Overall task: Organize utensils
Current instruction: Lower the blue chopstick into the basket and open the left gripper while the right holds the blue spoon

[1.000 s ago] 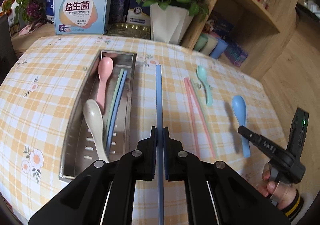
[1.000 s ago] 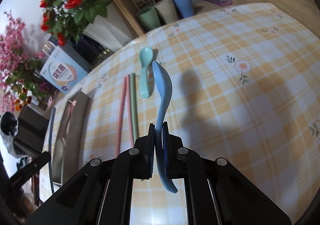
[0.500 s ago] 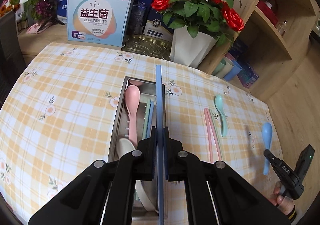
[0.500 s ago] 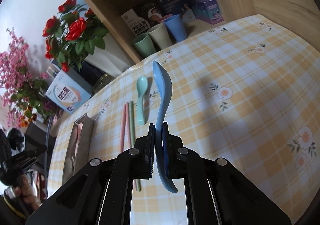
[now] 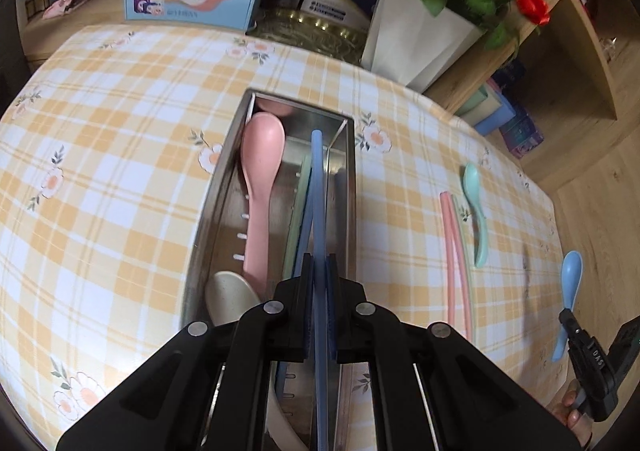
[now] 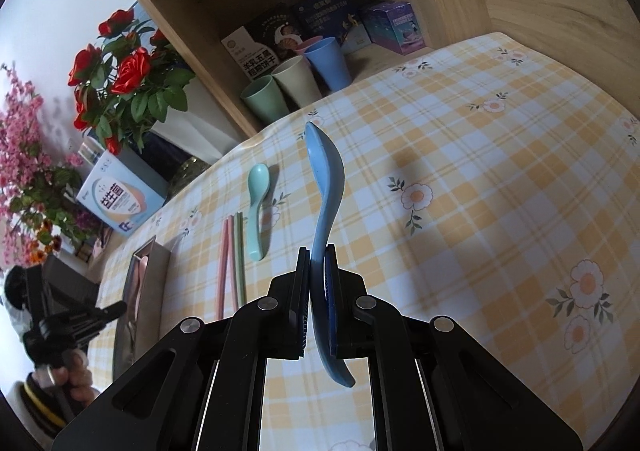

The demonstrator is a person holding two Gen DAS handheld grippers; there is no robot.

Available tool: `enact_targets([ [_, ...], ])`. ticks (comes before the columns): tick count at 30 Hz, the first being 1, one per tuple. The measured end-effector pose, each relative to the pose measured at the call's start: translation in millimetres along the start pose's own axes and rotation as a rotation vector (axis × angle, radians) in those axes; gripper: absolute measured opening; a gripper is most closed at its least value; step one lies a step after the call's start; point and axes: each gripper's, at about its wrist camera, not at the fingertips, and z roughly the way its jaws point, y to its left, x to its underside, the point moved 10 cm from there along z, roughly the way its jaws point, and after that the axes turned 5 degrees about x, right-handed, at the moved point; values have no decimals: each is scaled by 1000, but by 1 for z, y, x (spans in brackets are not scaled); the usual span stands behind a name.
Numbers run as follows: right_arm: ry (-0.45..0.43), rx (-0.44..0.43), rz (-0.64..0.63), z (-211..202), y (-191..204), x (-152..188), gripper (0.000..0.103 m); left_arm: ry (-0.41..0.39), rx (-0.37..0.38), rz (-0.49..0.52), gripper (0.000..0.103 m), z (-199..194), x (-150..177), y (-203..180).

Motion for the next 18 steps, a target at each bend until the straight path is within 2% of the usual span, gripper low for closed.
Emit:
enact_targets([
  [6,14,-1,-6,3,2,5,7,24,-2,-11,6,9,4,3],
  [18,11,-3,-2,1,1,6,7,55,-33,32,6,22,6,1],
])
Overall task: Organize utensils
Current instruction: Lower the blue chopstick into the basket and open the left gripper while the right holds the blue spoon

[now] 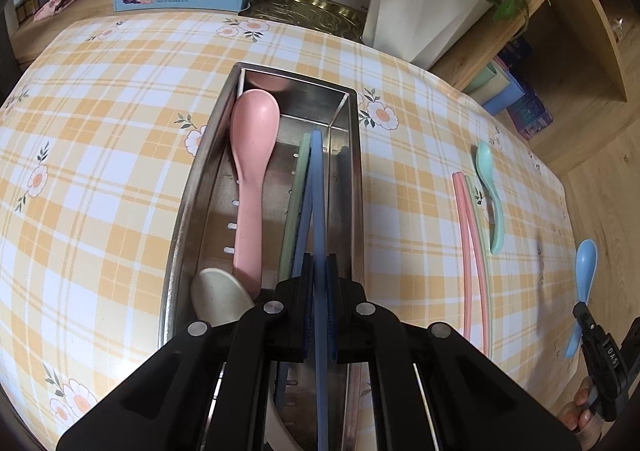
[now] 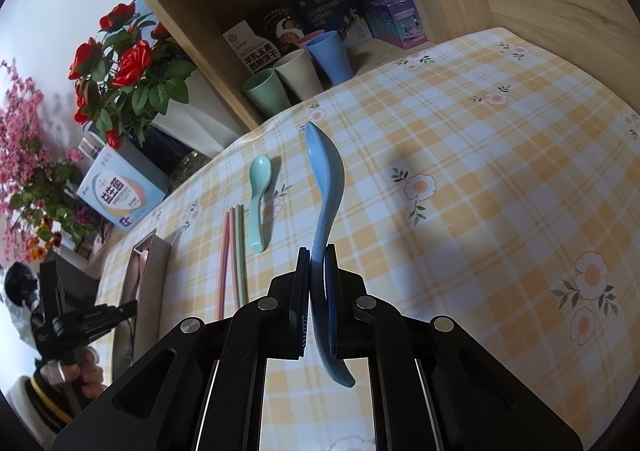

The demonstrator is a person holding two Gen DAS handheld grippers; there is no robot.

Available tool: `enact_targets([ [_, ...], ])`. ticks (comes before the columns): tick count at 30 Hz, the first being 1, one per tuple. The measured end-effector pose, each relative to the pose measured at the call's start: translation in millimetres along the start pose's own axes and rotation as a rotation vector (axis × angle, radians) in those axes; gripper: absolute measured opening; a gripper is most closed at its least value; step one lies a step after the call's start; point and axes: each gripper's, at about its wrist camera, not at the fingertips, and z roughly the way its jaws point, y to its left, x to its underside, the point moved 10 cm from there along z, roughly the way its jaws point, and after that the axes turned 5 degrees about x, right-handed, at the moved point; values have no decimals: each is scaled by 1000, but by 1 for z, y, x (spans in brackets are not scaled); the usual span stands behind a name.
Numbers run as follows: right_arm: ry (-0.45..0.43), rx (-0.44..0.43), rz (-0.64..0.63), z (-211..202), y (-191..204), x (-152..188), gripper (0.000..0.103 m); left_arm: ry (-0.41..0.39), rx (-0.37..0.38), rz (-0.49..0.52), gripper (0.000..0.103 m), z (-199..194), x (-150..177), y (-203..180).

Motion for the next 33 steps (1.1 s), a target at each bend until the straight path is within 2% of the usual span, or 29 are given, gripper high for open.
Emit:
enact_targets([
  [4,2,0,6,-1,-2,0,7,-2,-15,15,6,2,-2,1],
  [14,-5,-15,5,-4,2,-2,7,4,15,50,10,-2,-2,-5],
  [23,-3,-23,-3,-9,6,-1,7,-77,-18,124,12,-46,-8,-7],
  [27,7,-29,-8,-10,12,5,7,-107,-31,159,23,-65,-4,-9],
  [31,11,-35,-29,-14,23,10,7,-143,-51,193,29,-83,2,-10],
  [33,12,-38,-39,-16,27,11,7,-159,-59,214,40,-91,6,-11],
])
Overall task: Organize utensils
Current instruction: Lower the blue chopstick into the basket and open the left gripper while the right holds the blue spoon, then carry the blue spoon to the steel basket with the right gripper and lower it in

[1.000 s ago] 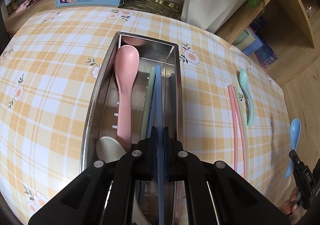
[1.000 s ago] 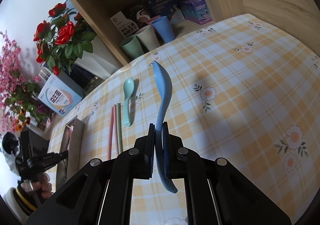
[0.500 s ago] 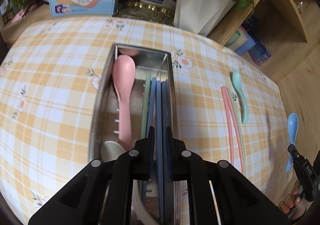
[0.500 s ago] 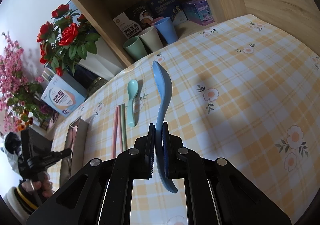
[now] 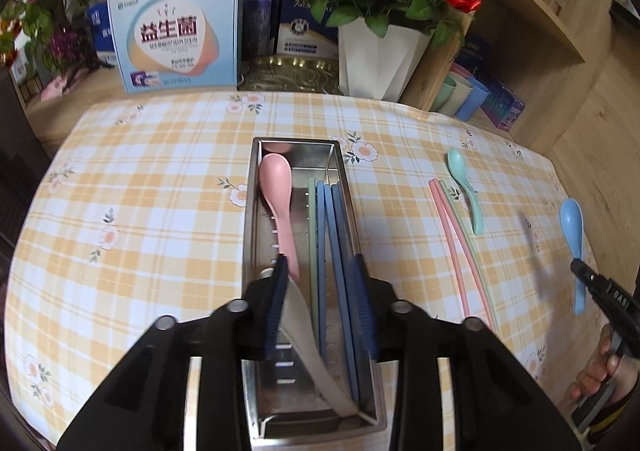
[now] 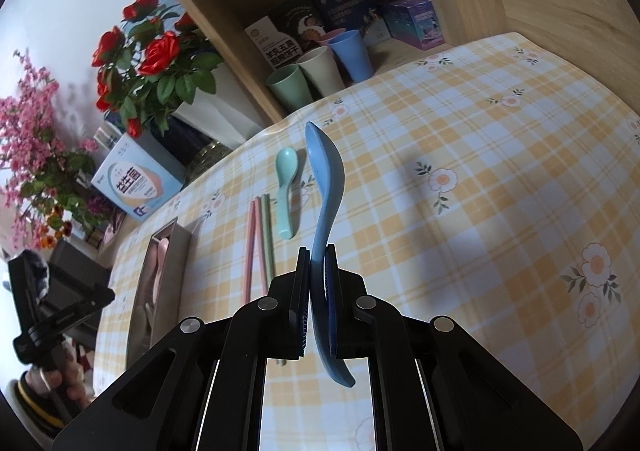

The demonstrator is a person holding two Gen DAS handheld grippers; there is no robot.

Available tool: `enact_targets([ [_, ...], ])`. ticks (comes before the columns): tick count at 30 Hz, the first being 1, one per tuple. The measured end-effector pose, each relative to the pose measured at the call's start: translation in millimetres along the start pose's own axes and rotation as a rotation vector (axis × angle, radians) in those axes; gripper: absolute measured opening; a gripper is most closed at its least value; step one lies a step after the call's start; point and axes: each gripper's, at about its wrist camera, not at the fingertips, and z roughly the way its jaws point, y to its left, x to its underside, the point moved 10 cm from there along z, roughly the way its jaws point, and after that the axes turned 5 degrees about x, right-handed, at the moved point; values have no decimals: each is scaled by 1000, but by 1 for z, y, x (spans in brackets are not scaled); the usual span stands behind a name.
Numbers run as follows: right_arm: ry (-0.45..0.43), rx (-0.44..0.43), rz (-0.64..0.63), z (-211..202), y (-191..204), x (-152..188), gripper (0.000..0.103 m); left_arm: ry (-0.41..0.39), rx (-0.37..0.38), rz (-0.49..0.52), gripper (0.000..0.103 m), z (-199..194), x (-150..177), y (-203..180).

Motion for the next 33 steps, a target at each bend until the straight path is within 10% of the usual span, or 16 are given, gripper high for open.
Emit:
enact_targets([
  [5,4,-6,-35,-5,16,3,7,-34,2,39,83,-17,6,-7],
  [9,11,-9,-65,-8,28,6,7,-52,27,49,96,-30,12,-12],
  [33,185,-53,-297,48,172,50,7,-190,7,30,97,-75,19,48],
])
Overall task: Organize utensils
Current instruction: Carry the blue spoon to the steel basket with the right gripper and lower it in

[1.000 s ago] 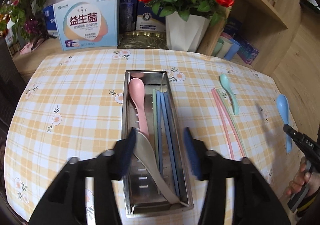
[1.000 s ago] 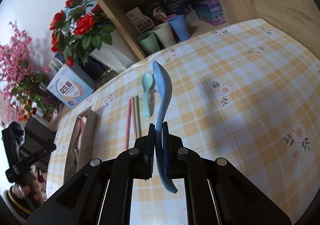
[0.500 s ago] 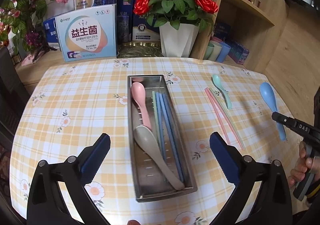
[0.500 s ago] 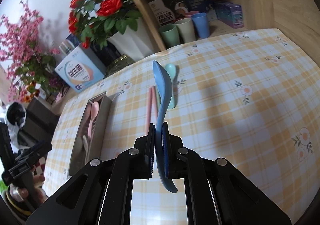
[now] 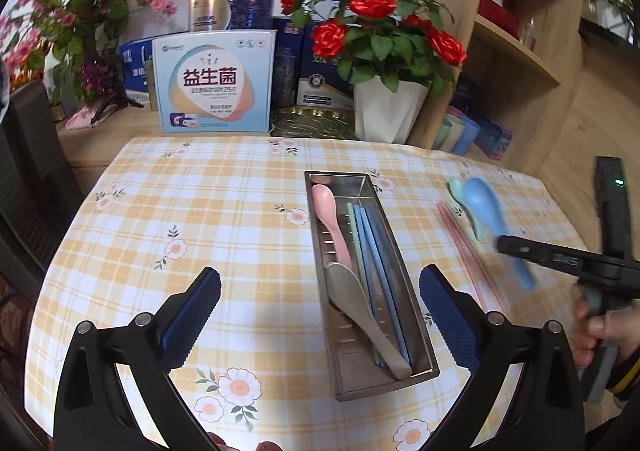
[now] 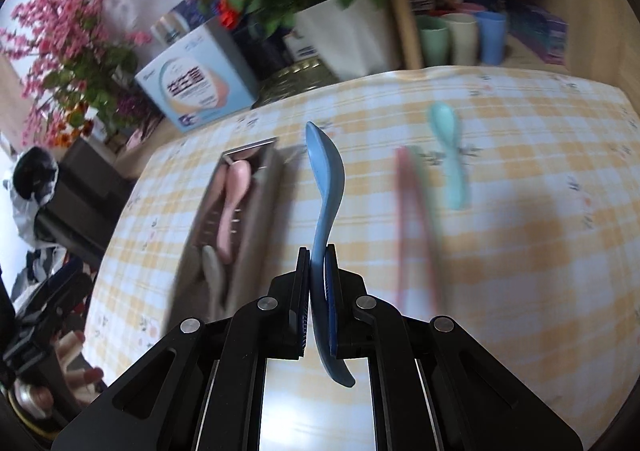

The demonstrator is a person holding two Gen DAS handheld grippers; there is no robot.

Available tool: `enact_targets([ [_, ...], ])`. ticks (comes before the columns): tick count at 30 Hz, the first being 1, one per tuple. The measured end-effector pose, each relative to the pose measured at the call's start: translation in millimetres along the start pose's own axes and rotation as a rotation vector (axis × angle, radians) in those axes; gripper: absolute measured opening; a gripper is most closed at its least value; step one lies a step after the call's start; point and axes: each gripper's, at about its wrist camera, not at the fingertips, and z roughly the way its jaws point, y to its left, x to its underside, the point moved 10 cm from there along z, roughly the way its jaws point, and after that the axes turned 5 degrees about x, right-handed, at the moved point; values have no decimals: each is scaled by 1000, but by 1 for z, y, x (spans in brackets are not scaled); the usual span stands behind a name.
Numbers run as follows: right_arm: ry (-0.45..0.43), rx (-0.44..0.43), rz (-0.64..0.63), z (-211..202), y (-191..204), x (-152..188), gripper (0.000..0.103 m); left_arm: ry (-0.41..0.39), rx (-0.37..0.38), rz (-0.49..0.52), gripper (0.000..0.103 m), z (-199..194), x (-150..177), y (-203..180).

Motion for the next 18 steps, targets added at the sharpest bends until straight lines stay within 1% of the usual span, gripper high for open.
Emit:
enact_targets([
  [2,20,-18,-5,15,18,-4,7,2,0,-13,97,-2,1,6],
  [6,75,-56,37,46,49,-11,7,-6,-14,-17,97,-5,2,18],
  [7,82,-50,36,51,54,-12,7,-10,-16,-16,97,-6,2,20],
  [8,86,-26,18,57,62,-14,7,-13,-16,-15,97,-6,3,21],
  [10,94,-16,-22,66,76,-15,7,-25,-24,-20,97,-8,4,26],
  [14,124,-1,-43,81,87,-15,7,-12,-47,-73,97,-5,11,40],
  [18,148,11,-27,92,84,-11,7,4,-69,-100,97,-6,18,55],
])
